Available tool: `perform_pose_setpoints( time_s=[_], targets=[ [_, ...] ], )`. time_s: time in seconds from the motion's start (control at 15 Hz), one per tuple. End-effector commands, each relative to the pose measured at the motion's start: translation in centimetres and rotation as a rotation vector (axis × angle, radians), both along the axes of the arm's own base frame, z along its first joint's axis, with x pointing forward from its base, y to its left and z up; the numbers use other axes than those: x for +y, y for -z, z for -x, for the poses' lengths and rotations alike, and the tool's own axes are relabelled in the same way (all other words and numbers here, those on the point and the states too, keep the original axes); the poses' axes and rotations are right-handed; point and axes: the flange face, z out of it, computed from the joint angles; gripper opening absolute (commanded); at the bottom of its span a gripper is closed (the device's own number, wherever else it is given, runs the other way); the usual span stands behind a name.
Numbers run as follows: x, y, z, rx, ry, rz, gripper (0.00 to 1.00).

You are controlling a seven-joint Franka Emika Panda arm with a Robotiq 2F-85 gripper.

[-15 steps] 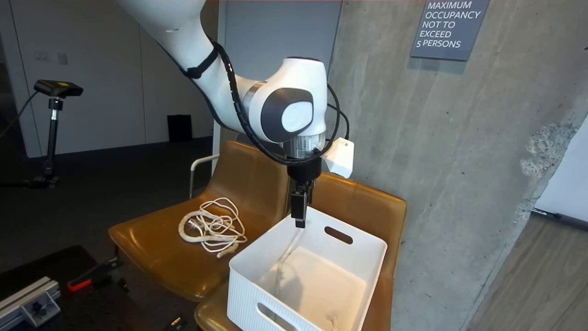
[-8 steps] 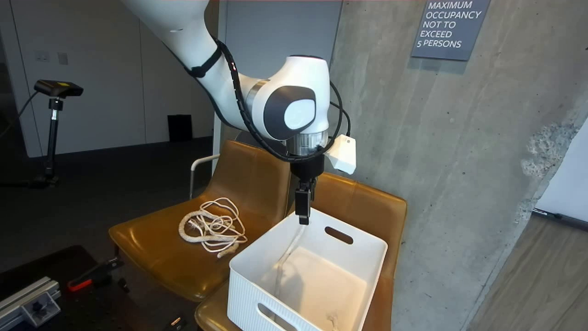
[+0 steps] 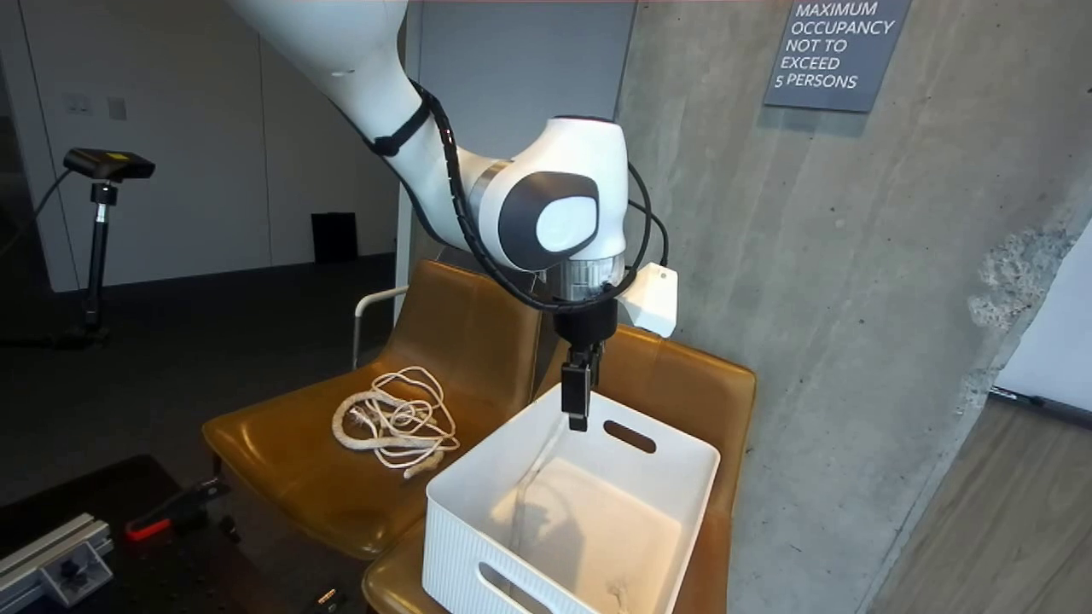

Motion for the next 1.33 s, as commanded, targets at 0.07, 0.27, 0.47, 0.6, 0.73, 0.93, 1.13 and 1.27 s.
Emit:
perform_pose_setpoints(
  time_s=[0.07, 0.27, 0.47, 0.6, 0.73, 0.93, 1.13, 1.27],
  targets=[
    [-3.7, 3.4, -1.5, 0.03, 0.016, 0.01, 1.0],
    [-5.4, 6.6, -1.6, 0.06, 0.034, 0.009, 1.0],
    [-6.5, 9.8, -1.5, 0.082, 0.044, 0.019, 1.0],
    [-6.9, 11.6, -1.6, 0.092, 0.047, 0.028, 1.0],
    [-6.9, 13.3, -1.7, 0.1, 0.049, 0.039, 1.0],
    [-6.8, 16.0, -1.5, 0.113, 0.038, 0.068, 1.0],
    [-6.9, 18.4, -1.3, 0.117, 0.022, 0.1, 1.0],
    [-7.3, 19.8, -1.4, 0.116, 0.011, 0.131, 1.0]
  ],
)
